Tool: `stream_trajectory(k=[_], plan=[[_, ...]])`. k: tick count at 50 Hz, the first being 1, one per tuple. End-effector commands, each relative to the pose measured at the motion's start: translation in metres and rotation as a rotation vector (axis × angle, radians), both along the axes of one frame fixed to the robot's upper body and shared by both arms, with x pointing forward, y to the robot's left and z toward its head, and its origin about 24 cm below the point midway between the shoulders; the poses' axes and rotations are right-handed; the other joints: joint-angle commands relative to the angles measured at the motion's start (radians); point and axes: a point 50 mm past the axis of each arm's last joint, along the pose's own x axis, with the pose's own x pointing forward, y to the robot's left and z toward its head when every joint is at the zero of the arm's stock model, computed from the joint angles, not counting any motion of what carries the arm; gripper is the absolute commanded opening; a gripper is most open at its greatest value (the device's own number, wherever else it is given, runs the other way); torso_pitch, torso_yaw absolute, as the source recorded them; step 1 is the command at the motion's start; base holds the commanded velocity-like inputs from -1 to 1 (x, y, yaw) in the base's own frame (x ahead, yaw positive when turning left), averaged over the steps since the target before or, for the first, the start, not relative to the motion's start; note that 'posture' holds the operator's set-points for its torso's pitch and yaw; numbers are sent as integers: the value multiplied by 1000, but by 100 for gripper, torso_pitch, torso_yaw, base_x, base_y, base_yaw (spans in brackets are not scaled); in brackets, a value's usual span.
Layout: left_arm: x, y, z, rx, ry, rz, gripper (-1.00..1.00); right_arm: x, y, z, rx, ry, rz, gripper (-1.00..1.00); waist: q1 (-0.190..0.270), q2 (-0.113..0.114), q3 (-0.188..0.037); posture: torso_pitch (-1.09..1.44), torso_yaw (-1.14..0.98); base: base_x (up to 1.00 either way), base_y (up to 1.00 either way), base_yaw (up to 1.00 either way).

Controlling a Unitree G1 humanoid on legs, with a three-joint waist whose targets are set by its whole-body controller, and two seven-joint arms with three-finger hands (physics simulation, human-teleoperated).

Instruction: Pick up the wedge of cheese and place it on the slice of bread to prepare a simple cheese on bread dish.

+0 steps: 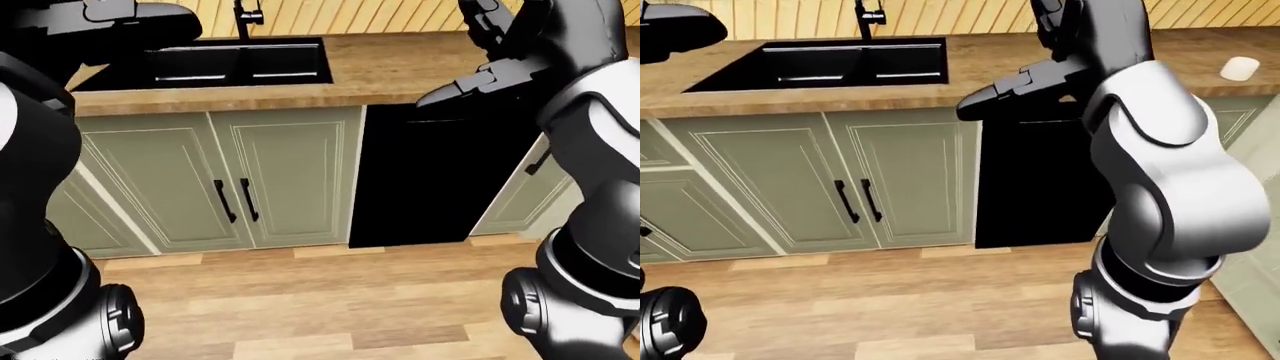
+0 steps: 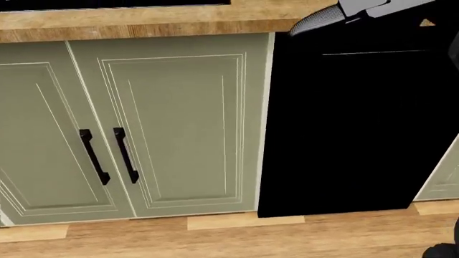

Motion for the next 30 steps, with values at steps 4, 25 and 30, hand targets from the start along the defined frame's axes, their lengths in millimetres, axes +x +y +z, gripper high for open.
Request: stream_trajectory(k=[4,25,30], plan=[[-5,-3,8,10,-49,-9,100,-5,-3,9,9,-51,-19,100,-8,6,-12,0,0,0,-18,0],[-7,-2,9,16,-55,-4,100,-6,-3,10,8,-52,-16,100,-2,-24,-23,0,0,0,-18,0],[-8,-3,8,18,-53,-8,100,-3,0,8,4,-49,-8,100,0,11,-13,0,0,0,-18,0]])
